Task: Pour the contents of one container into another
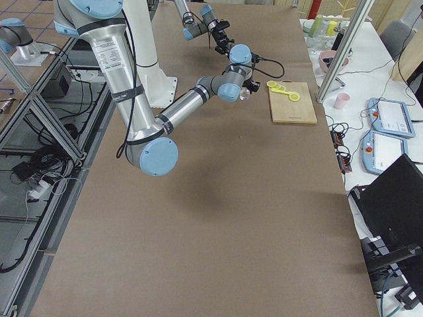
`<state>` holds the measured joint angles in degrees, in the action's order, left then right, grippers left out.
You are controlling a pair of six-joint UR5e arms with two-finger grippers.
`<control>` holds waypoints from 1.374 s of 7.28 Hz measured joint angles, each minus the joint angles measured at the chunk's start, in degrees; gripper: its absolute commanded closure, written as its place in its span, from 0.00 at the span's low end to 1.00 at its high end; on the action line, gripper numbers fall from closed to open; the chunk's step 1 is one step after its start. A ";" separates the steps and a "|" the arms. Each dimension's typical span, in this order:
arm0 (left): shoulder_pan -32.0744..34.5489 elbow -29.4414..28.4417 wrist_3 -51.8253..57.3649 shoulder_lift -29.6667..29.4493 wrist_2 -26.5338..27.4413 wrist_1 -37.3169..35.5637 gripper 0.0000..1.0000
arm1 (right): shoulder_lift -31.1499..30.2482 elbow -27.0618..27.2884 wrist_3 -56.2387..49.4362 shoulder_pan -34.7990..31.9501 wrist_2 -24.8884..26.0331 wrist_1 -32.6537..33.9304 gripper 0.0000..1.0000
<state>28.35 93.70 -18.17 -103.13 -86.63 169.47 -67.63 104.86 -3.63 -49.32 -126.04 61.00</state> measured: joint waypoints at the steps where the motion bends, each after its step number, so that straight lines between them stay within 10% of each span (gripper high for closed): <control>1: 2.87 -4.10 2.46 -4.26 -5.24 -0.54 1.00 | -0.02 0.58 -0.52 0.44 -0.38 0.01 1.00; 6: 13.98 -24.94 15.85 -24.35 -32.08 -5.56 1.00 | -0.34 1.05 -0.76 0.91 -1.70 0.47 1.00; 10: 13.62 -31.15 20.32 -31.80 -35.17 -6.45 1.00 | 0.68 1.22 -0.85 0.73 -1.86 5.10 1.00</control>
<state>41.97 62.55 2.15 -134.93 -121.80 163.01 -66.95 106.07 -4.48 -48.60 -127.90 66.10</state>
